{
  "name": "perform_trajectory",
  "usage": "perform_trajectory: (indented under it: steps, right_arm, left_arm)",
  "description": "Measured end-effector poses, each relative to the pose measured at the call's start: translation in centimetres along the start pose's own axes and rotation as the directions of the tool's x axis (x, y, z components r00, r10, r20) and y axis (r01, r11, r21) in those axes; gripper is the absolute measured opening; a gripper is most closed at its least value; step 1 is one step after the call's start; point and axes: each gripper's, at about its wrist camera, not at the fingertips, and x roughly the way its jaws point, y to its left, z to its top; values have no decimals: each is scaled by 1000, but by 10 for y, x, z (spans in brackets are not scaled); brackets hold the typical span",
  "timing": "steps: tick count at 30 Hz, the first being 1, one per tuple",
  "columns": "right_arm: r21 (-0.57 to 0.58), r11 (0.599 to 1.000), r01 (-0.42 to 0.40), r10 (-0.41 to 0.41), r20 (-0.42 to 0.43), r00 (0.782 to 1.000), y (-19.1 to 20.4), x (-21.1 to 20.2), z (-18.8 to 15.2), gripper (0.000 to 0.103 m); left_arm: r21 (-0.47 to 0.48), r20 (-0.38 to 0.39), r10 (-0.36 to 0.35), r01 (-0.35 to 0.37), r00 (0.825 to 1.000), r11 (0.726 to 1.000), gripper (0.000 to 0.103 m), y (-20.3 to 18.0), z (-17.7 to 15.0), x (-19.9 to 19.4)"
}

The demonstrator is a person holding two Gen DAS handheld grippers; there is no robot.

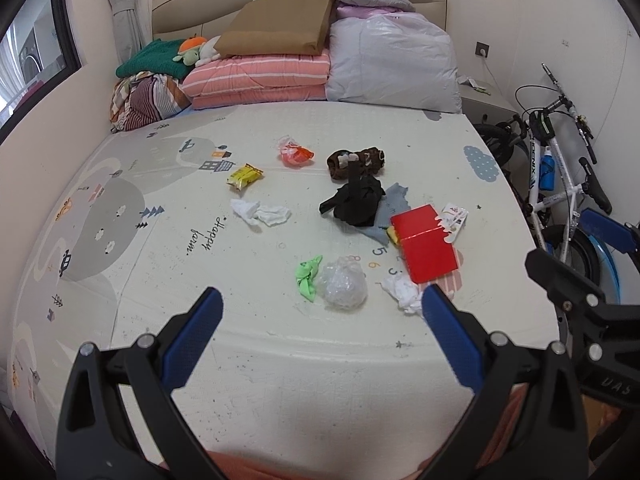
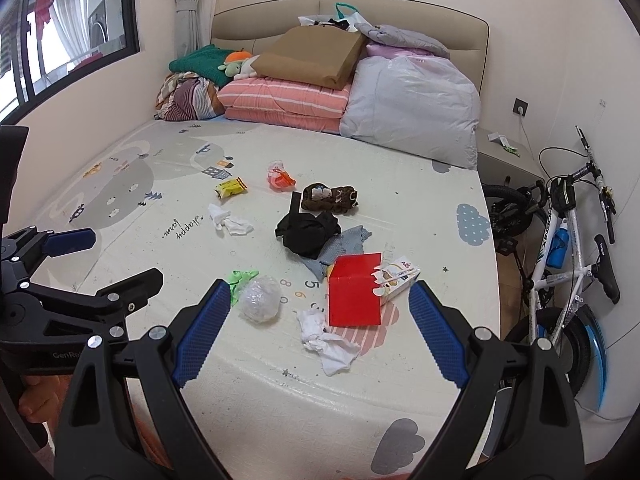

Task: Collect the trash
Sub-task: 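Grasp the clear plastic bag with the left tool while the right tool grasps white tissues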

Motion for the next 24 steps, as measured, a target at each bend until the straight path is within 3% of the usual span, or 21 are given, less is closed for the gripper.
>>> perform_trajectory:
  steps: [11, 24]
  right_arm:
    - [55, 998, 8, -1, -119, 993, -17, 94, -27, 87]
    - [68, 998, 7, 8, -226, 974, -17, 194, -65, 86]
  left_arm:
    - [-12, -105, -16, 15, 994, 1000, 99, 2, -5, 93]
    - [35, -226, -10, 18, 974, 999, 99, -1, -19, 191]
